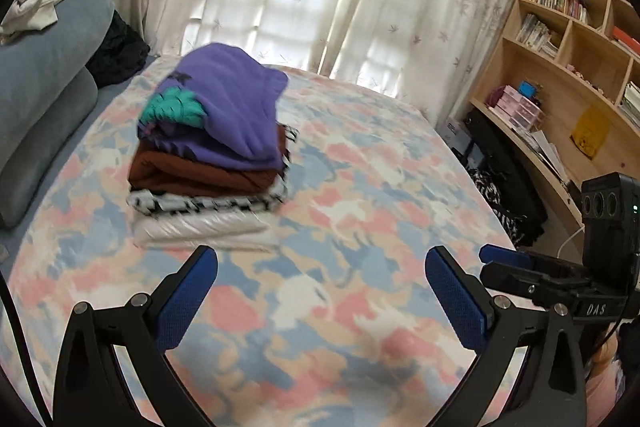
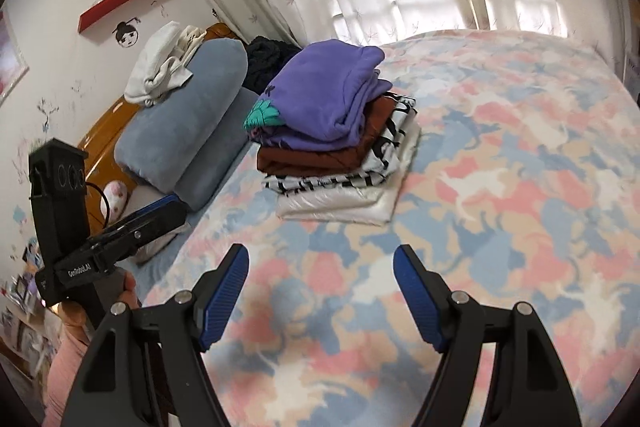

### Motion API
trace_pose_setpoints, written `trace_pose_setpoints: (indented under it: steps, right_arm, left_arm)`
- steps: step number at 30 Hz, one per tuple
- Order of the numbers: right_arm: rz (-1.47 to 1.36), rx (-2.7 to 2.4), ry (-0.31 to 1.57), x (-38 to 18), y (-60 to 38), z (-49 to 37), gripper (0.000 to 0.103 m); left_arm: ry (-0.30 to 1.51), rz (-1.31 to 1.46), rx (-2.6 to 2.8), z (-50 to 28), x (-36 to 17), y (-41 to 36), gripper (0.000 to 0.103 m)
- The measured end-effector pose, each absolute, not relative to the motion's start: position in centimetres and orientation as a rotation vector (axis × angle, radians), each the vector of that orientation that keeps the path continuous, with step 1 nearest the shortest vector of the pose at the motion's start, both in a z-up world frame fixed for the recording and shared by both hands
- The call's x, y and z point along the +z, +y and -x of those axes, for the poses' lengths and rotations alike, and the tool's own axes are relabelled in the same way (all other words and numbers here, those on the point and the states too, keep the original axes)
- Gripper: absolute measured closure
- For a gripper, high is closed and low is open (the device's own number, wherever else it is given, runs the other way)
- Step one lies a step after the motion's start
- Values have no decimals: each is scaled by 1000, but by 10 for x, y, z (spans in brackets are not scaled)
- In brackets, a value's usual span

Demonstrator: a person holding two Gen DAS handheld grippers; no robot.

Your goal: Fold large clothes

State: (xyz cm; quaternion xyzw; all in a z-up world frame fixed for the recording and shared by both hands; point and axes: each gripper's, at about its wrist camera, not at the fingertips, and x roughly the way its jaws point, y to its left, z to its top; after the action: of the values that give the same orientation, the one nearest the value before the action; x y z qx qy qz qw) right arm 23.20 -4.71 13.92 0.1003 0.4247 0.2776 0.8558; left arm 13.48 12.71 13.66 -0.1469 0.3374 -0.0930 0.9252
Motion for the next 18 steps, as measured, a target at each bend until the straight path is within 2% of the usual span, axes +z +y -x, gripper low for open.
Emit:
trace_pose_setpoints:
  steps: [6,10,14,18]
  right_arm:
    - [-142,503,903,118,-75,-193,28]
    - [-137,430,918,94,-97,-175,21]
    - [-127,371,905,71,-113,-157,20]
    - [-137,318,886,49,-128,-138,12]
  left_arm:
    - [670,269,-188,-101,118,77,0]
    - [675,206,-133,-82,101,43,0]
    - [680,184,-119,-69,81,22,0]
    - [703,156,-77,-59,49,2,0]
